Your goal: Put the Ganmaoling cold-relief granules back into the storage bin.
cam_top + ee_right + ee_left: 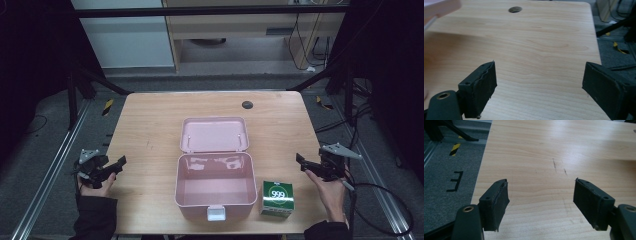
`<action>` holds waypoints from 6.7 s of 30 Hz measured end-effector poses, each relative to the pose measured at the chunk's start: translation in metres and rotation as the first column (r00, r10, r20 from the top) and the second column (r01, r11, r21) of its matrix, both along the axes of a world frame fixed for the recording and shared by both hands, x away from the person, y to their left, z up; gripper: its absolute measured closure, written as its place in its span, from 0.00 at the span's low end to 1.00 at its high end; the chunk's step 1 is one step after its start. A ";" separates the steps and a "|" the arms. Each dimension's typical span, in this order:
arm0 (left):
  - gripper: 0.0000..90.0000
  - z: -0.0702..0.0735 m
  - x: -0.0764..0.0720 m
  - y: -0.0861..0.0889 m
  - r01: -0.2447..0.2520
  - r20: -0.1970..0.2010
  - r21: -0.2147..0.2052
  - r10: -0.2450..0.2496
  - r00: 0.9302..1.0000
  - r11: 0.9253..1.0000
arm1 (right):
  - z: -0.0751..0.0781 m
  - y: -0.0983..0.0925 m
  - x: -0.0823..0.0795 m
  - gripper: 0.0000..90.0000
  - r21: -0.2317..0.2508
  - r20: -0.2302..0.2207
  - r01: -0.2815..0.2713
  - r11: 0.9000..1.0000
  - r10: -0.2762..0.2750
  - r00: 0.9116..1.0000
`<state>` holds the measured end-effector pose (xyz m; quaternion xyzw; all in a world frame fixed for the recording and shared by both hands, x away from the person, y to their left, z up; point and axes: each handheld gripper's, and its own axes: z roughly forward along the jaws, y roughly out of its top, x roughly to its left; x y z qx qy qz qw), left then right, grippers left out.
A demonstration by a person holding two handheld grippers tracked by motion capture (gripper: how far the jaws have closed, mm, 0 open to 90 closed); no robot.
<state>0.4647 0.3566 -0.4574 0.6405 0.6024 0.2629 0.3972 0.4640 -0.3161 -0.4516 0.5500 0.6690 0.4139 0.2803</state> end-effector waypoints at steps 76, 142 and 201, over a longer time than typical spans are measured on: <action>0.39 -0.011 0.002 -0.020 0.122 -0.054 0.102 -0.117 0.992 0.987 | 0.095 0.091 -0.030 0.05 -0.301 -0.489 -0.818 0.490 0.657 0.573; 0.40 -0.013 0.004 -0.022 0.133 -0.068 0.129 -0.125 0.990 0.983 | 0.010 0.115 -0.029 0.10 -0.237 -0.653 -0.898 0.370 0.625 0.429; 0.41 -0.014 0.005 -0.024 0.143 -0.078 0.135 -0.133 0.988 0.981 | 0.131 0.099 -0.031 0.17 -0.323 -0.543 -0.870 0.372 0.680 0.493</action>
